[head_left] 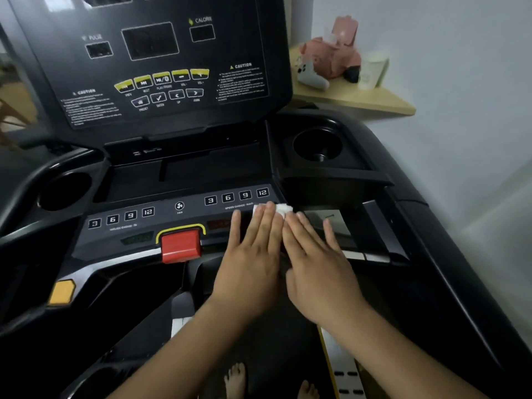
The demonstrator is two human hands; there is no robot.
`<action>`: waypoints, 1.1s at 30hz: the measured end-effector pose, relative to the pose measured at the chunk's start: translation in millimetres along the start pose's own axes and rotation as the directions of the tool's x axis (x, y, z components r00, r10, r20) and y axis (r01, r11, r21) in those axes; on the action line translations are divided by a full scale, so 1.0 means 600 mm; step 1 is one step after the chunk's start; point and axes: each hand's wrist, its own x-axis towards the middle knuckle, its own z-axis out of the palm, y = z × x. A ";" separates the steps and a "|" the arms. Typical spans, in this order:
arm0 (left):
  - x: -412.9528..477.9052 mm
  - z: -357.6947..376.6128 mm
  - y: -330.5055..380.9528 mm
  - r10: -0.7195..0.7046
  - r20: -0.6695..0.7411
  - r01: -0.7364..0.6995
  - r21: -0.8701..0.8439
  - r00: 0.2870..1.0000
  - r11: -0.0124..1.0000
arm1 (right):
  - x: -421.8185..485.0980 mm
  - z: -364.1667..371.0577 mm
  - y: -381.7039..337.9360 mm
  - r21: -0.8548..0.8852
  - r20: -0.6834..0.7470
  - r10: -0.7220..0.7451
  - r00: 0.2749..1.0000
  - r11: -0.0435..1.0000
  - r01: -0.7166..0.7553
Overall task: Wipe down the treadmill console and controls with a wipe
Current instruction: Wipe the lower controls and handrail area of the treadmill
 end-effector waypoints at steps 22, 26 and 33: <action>-0.190 0.038 -0.222 -0.272 0.011 0.272 -0.064 0.962 0.960 | 0.112 0.031 -0.271 -0.061 0.159 -0.290 0.944 0.951 0.302; -0.242 0.043 -0.278 -0.366 0.030 0.367 -0.116 0.930 0.923 | 0.140 0.052 -0.348 -0.063 0.164 -0.376 0.912 0.918 0.390; -0.325 0.071 -0.326 -0.427 -0.009 0.411 -0.255 0.904 0.875 | 0.145 0.076 -0.438 -0.066 0.226 -0.484 0.845 0.858 0.510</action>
